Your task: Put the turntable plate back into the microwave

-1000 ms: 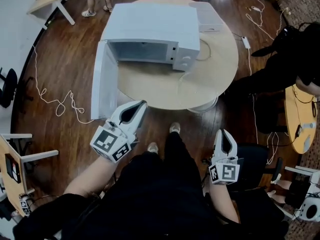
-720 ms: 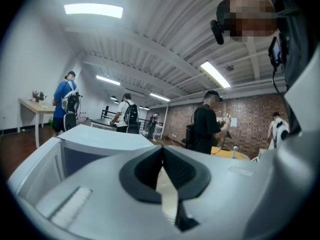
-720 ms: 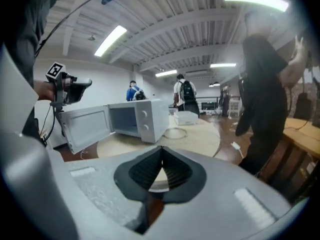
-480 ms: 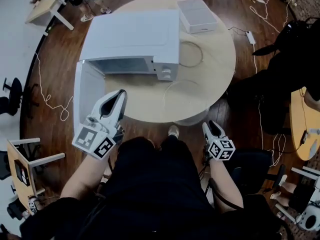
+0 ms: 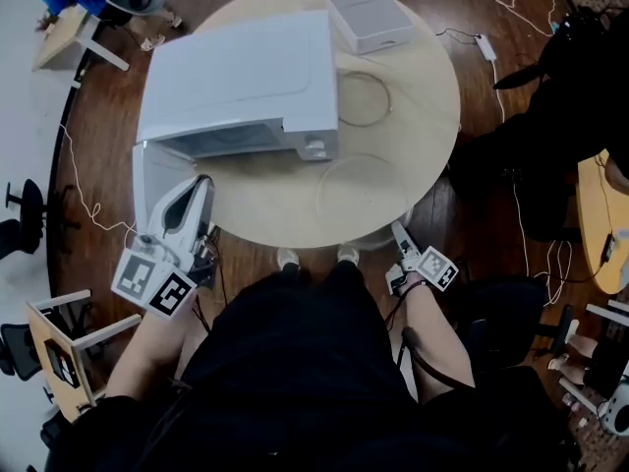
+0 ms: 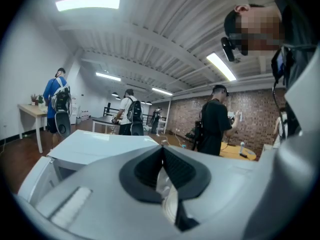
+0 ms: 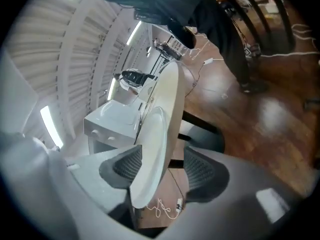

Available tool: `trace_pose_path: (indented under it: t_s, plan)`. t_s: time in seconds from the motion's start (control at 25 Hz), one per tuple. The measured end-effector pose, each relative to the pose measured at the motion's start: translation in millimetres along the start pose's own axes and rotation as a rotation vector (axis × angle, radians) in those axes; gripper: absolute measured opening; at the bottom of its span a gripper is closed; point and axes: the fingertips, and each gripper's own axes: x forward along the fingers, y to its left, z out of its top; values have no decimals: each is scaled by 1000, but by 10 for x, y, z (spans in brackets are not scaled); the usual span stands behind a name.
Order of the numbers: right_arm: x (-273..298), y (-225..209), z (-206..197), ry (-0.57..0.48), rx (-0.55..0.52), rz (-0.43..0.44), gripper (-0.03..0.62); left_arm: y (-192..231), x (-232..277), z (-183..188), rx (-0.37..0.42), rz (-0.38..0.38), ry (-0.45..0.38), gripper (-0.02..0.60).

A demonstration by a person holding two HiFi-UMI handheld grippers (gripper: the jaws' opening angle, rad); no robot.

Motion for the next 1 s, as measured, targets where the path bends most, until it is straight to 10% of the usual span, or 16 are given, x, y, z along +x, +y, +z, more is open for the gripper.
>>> trace_pose_path:
  t_s: [0.56, 1.0]
  plan:
    - [82, 34, -158, 8, 98, 175, 62, 6, 104, -35, 29, -17, 57, 3]
    - [-144, 456, -88, -41, 124, 300, 26, -28, 105, -60, -13, -53, 12, 3]
